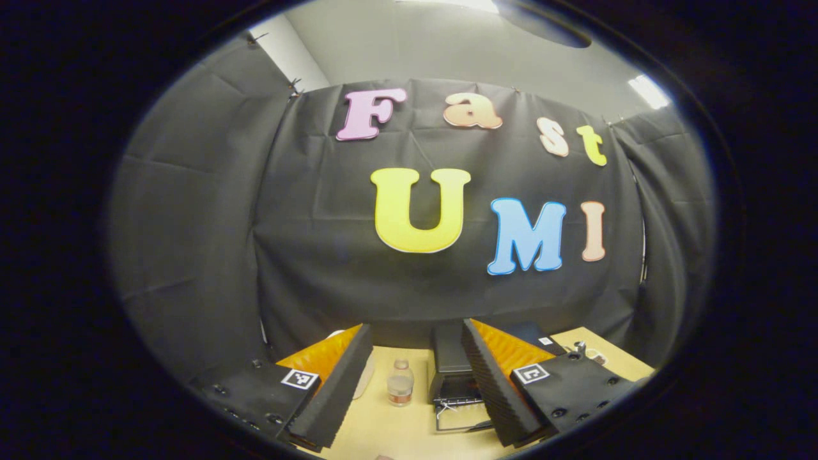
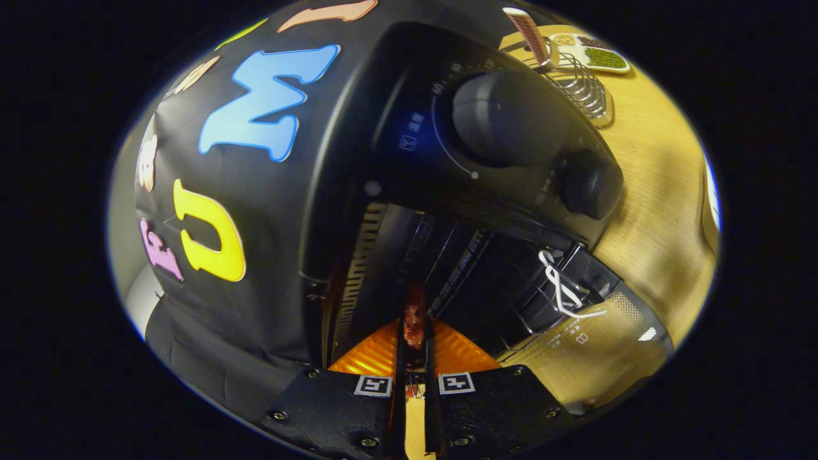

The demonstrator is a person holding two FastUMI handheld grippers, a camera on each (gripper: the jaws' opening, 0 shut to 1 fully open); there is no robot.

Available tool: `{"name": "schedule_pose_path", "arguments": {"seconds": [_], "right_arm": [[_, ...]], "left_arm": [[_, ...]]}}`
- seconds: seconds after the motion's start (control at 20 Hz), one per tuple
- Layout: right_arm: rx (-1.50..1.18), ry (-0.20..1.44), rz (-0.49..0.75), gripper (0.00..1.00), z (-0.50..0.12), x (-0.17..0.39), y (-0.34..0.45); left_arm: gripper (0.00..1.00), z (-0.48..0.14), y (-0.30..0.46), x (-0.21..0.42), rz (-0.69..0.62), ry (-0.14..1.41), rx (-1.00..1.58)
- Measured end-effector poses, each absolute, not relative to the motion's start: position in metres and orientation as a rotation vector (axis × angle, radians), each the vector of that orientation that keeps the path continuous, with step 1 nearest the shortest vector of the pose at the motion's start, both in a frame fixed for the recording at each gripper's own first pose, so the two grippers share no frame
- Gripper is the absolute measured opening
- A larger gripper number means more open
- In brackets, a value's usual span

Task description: Open the electric oven with the left hand, put the food in, and close the electric oven.

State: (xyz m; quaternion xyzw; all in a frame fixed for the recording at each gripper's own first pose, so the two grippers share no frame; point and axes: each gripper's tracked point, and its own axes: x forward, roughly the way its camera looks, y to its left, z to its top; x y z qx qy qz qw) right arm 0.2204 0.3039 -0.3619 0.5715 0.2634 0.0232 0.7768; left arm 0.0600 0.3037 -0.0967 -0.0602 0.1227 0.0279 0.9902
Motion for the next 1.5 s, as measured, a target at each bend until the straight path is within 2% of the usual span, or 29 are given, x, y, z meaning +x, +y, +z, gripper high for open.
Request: {"name": "schedule_pose_path", "arguments": {"seconds": [0.2,0.25,0.3,0.35,0.45,0.65,0.7,0.75,0.95,1.15,1.5], "right_arm": [[1.233,0.559,-0.026,0.12,-0.368,0.237,0.303],[1.19,0.577,-0.049,0.12,-0.372,0.236,0.3],[1.133,0.586,-0.067,0.16,-0.376,0.235,0.296],[1.094,0.601,-0.078,0.19,-0.378,0.235,0.298],[1.003,0.649,-0.111,0.25,-0.386,0.232,0.291],[0.805,0.671,-0.099,0.56,-0.375,0.222,0.278],[0.748,0.669,-0.102,0.67,-0.368,0.214,0.271],[0.687,0.675,-0.098,0.72,-0.365,0.21,0.268],[0.43,0.609,-0.037,0.72,-0.329,0.178,0.244],[0.259,0.485,0.008,0.72,-0.262,0.143,0.212],[0.06,0.201,-0.077,0.72,-0.105,0.107,0.132]], "left_arm": [[0.97,-0.105,0.308,0.062,0.068,0.265,-0.132],[0.95,-0.106,0.307,0.062,0.066,0.263,-0.134],[0.95,-0.105,0.306,0.062,0.065,0.259,-0.135],[1.0,-0.103,0.305,0.063,0.062,0.252,-0.135],[1.0,-0.1,0.299,0.064,0.047,0.245,-0.127],[1.0,-0.105,0.279,0.07,0.02,0.251,-0.11],[0.88,-0.106,0.273,0.071,0.014,0.252,-0.111],[1.0,-0.106,0.268,0.072,0.008,0.248,-0.11],[1.0,-0.106,0.245,0.075,-0.018,0.238,-0.11],[1.0,-0.107,0.222,0.082,-0.048,0.226,-0.116],[1.0,-0.083,0.18,0.104,-0.102,0.172,-0.181]]}}
